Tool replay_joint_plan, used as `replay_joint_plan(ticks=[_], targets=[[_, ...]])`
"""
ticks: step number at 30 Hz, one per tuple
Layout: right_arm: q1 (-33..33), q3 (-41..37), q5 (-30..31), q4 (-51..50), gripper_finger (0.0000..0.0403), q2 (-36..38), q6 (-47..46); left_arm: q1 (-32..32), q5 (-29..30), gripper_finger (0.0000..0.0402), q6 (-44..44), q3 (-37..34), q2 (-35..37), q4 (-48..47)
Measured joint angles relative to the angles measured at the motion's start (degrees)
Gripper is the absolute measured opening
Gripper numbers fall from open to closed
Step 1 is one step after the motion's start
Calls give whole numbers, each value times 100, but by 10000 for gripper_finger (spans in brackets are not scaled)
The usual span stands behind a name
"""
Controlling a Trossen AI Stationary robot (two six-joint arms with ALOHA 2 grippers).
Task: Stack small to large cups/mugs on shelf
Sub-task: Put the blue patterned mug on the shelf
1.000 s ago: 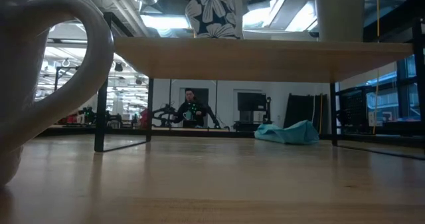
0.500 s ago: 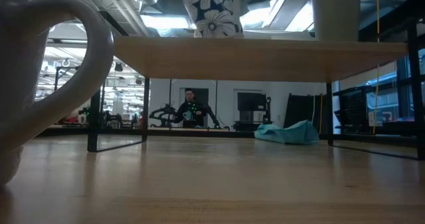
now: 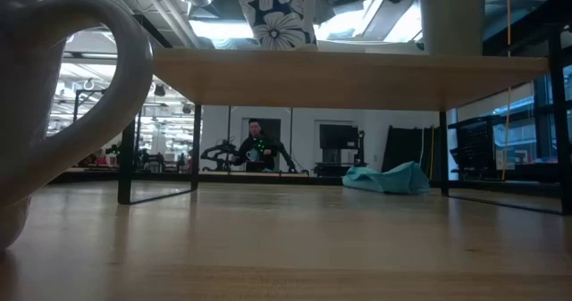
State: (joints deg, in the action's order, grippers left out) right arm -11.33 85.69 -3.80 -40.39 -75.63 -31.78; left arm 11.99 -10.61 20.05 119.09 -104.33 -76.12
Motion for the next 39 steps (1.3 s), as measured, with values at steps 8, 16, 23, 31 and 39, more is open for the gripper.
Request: replay_joint_plan(ticks=[8, 16, 23, 31, 39], targets=[[0, 0, -680, -279, 2, -529, 31, 0, -78, 4, -34, 0, 0, -4], [158, 0, -1120, -542, 2, -846, 99, 0, -83, 4, -40, -2, 0, -102], [331, 0, -1258, -535, 1, -989, 154, 0, -83, 4, -39, -4, 0, -105], [409, 0, -1286, -374, 1, -1130, 221, -4, -136, 4, -48, -7, 0, -104], [423, 2, -1468, -268, 0, -1233, 223, -13, -149, 4, -108, -9, -2, -107]])
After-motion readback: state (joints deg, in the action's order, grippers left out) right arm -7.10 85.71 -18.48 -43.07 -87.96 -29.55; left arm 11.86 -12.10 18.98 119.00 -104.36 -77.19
